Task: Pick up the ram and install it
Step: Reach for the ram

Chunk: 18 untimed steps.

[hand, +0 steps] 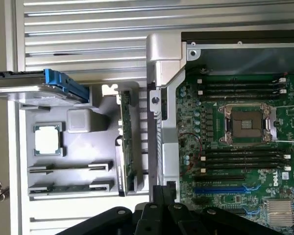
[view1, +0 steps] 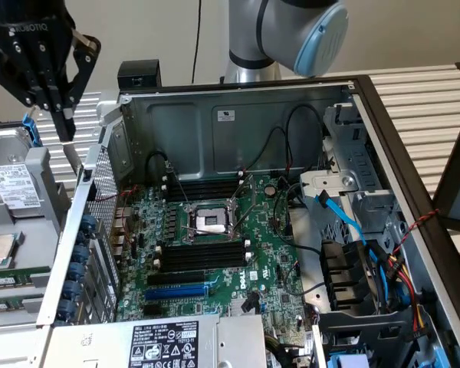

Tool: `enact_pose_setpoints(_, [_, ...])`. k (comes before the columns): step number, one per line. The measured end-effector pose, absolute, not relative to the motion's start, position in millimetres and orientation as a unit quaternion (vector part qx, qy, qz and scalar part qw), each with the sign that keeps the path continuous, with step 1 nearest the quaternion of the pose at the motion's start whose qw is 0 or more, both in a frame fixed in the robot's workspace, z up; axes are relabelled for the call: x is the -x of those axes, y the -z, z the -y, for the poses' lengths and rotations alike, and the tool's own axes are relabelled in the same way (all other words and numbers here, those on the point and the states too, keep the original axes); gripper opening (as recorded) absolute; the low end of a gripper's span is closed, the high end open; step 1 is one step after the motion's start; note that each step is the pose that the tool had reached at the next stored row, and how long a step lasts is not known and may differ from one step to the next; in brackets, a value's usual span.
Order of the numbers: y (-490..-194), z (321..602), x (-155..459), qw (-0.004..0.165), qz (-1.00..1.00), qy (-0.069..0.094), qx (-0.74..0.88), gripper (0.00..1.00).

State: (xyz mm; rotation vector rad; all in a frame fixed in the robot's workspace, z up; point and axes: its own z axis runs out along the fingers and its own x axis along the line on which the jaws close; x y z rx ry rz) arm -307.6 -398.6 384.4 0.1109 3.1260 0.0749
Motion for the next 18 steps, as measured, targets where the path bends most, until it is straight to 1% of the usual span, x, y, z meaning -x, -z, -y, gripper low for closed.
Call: enact_pose_setpoints(18, [-380, 399, 389, 0.006, -0.999, -0.026, -0.035, 0.11])
